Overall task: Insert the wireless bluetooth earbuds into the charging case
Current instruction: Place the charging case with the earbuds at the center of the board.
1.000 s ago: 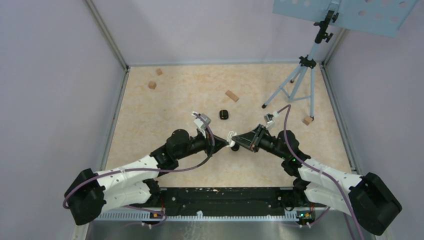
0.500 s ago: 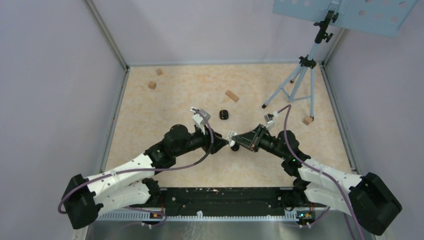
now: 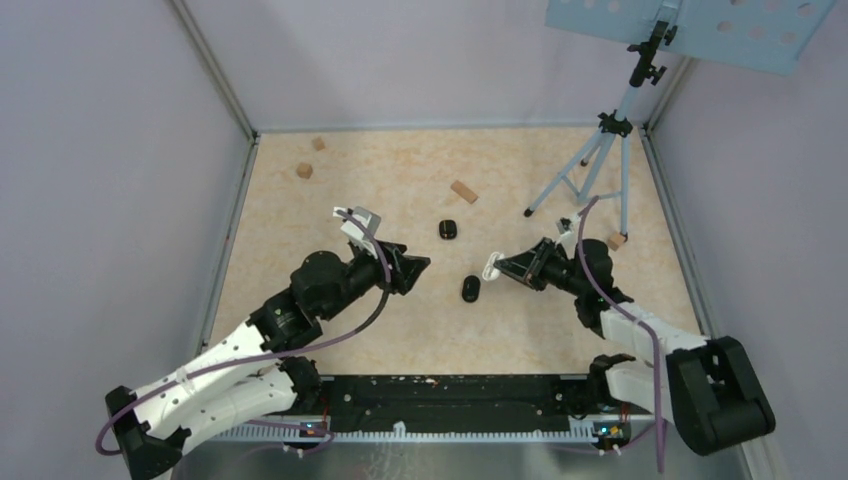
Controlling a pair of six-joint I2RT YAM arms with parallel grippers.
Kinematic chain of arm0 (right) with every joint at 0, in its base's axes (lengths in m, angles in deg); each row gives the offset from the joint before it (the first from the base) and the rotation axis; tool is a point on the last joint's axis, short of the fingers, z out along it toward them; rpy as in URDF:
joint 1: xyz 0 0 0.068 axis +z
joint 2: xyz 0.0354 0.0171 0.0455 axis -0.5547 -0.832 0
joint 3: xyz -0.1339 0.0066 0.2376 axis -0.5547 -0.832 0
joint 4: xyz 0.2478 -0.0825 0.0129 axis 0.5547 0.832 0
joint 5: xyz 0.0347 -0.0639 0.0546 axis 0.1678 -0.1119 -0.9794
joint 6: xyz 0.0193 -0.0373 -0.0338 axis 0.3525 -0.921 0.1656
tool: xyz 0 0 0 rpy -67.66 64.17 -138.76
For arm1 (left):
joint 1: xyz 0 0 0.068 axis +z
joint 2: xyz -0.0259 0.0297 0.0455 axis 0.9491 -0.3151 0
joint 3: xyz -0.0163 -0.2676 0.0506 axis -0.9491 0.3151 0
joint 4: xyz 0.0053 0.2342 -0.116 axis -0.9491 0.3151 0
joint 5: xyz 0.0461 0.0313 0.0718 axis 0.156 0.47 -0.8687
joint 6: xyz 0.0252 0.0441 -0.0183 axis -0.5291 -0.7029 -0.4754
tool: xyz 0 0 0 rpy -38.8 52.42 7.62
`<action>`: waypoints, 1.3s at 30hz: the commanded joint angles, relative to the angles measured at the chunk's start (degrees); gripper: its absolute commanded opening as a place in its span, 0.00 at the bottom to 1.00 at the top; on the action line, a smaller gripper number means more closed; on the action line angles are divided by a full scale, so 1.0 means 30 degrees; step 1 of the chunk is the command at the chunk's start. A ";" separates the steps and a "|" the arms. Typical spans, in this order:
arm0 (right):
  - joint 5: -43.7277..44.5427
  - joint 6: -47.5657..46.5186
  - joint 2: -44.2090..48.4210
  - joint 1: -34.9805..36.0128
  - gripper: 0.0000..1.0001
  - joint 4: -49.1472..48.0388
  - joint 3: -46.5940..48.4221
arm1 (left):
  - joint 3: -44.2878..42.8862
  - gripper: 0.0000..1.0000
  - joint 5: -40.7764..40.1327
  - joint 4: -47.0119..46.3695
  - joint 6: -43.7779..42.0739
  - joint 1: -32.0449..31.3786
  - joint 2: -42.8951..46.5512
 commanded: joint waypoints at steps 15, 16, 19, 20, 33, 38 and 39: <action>-0.1485 -0.4678 -0.5113 -0.1878 0.00 0.2537 0.1554 | 0.1319 0.67 -0.1094 -0.0093 0.0350 0.0016 0.0486; -0.1310 -0.4863 -0.4957 -0.1884 0.00 0.3065 0.1551 | 0.1352 0.67 -0.1061 -0.0161 0.0357 0.0016 0.0425; -0.0768 -0.5428 -0.4542 -0.1917 0.00 0.4266 0.1553 | 0.1421 0.67 -0.0926 -0.0425 0.0358 0.0016 0.0211; -0.0613 -0.5627 -0.4447 -0.1930 0.00 0.4634 0.1547 | 0.1442 0.67 -0.0864 -0.0489 0.0358 0.0016 0.0146; 0.1440 -0.7402 -0.1481 -0.2100 0.61 0.9166 0.1924 | 0.1316 0.66 -0.0361 -0.0725 0.0267 0.0016 -0.0143; 0.2420 -0.8060 -0.0383 -0.2108 0.65 1.1610 0.2644 | 0.1172 0.66 -0.0363 -0.0748 0.0365 0.0016 -0.0590; 0.2815 -0.8215 -0.0045 -0.2133 0.66 1.2272 0.2878 | 0.1026 0.66 -0.0446 -0.0595 0.0436 0.0016 -0.0672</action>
